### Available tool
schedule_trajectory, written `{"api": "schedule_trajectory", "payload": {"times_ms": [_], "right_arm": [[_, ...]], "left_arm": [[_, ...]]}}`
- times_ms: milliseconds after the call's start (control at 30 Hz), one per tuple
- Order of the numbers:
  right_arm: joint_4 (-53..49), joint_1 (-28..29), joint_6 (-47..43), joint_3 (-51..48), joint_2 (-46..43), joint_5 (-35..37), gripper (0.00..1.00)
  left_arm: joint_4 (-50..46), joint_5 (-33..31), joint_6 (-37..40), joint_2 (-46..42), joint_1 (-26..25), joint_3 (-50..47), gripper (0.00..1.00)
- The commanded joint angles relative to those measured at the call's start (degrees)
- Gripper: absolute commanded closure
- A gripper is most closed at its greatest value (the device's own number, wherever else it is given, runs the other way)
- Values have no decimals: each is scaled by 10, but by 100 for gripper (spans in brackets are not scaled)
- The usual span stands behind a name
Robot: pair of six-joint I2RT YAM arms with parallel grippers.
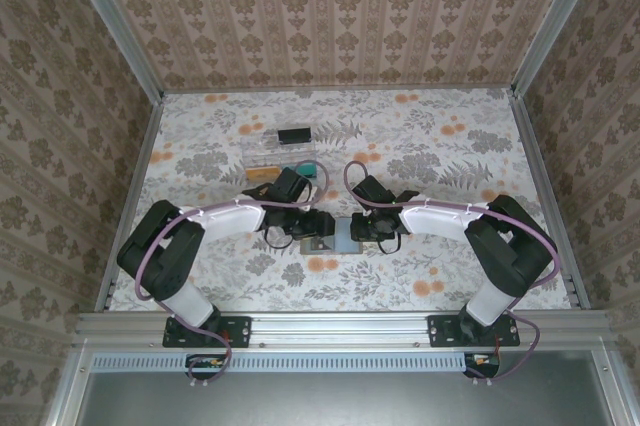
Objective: Take the credit cards out of the card holder
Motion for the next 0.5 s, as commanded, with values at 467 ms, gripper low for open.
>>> {"api": "schedule_trajectory", "payload": {"times_ms": [467], "right_arm": [[-14,1,25,-47,-64,46,72]], "left_arm": [[1,57,21,64,-42,96,54]]}}
